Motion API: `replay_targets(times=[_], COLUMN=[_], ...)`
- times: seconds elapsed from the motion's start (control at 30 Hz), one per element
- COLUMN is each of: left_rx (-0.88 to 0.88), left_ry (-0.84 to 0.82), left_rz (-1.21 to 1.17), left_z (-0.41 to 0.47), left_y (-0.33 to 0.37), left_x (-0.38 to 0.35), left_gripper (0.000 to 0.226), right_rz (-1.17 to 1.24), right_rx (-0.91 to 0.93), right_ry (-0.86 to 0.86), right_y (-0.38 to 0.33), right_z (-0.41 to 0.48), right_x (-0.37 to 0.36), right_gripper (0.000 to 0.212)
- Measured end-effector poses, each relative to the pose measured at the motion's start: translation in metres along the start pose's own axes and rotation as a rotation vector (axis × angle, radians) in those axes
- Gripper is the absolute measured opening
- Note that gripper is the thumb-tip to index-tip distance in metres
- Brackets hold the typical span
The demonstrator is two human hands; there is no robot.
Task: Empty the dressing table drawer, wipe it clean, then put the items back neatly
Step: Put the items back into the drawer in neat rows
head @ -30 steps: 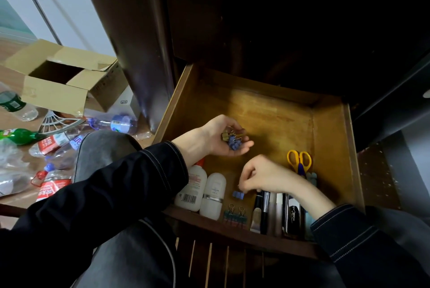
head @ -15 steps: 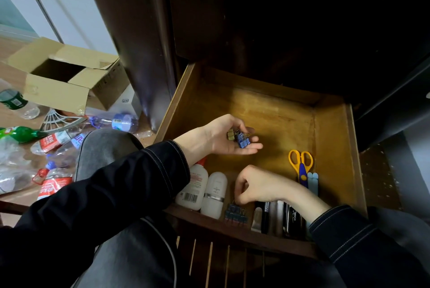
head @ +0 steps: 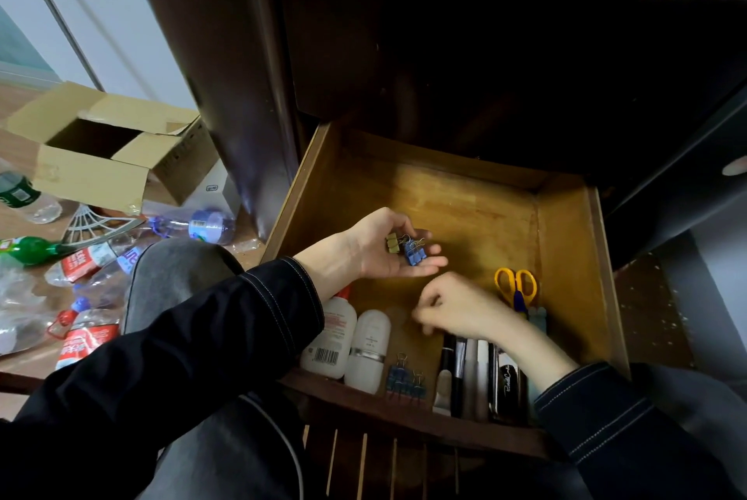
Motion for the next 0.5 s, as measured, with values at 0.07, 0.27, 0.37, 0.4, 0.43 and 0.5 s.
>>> replay_targets(times=[0.07,0.27,0.37,0.4,0.43,0.5], left_rx=[-0.012,0.041,0.069,0.069,0.068,0.062], left_ry=[0.014,-0.048,-0.137,-0.153,-0.160,-0.157], left_rz=[-0.024,-0.036,0.006,0.022,0.034,0.043], left_z=[0.001,0.002,-0.001,-0.001,-0.001,-0.002], left_y=[0.000,-0.005,-0.006,-0.006,-0.006,-0.006], left_x=[0.002,-0.001,-0.009,-0.010,-0.010,-0.011], left_gripper=[0.028,0.031,0.030,0.031,0.032,0.032], right_rz=[0.004,0.315,0.257,0.235,0.221,0.213], right_rx=[-0.096,0.045,0.095,0.093,0.093,0.092], right_ry=[0.230,0.630,0.550,0.549,0.550,0.542], right_y=[0.012,0.006,-0.003,-0.003,-0.002,-0.002], right_z=[-0.001,-0.014,-0.010,-0.009,-0.009,-0.008], right_x=[0.028,0.065,0.054,0.053,0.052,0.051], right_gripper=[0.025,0.009,0.014,0.016,0.016,0.017])
Point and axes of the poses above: each hand's wrist, its own z-axis towards the middle knuckle, its own x-axis out of the back of the hand, y = z × x, the point moved 6 cm from there along z, towards the middle knuckle, and after that the axes turned 6 degrees about y, right-handed, at the moved point
